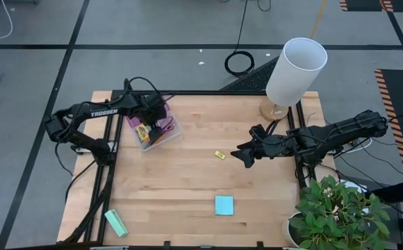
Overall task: Pack school essentials
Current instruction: Put the crayon box into the supply box, then put the blue sticky notes into the supply box
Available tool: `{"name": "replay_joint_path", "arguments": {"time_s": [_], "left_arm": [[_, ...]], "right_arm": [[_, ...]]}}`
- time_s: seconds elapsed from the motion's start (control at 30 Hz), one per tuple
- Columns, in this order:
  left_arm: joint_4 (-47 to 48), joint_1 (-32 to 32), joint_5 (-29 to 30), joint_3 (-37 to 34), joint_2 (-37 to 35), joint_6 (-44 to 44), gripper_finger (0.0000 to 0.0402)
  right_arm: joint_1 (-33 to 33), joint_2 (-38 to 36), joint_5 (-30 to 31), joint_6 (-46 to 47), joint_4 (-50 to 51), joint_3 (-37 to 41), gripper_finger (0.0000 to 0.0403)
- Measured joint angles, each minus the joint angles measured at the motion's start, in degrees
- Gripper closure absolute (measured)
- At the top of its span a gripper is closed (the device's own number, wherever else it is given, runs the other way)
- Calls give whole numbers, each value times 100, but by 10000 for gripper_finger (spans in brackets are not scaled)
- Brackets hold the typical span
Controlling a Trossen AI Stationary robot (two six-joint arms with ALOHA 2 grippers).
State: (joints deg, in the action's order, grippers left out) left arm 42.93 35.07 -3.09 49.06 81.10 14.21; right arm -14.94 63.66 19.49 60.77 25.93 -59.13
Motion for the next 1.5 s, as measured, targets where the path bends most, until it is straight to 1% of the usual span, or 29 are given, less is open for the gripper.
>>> {"name": "replay_joint_path", "arguments": {"time_s": [0.3, 0.73, 1.03, 1.33, 1.5], "left_arm": [[-106, 0, 17, 2, 0, 327, 80], [42, 0, 169, 2, 1, 313, 80], [114, 0, 170, 2, 1, 306, 79], [146, 0, 170, 2, 0, 294, 44], [206, -2, 179, 4, 1, 167, 40]], "right_arm": [[0, -1, -2, -37, 2, 0, 145], [0, 0, -5, -119, 0, 0, 145], [0, 0, -7, -164, 0, 0, 145], [2, -1, -11, -164, -2, 0, 145], [2, -2, -13, -188, -69, 0, 145]]}}
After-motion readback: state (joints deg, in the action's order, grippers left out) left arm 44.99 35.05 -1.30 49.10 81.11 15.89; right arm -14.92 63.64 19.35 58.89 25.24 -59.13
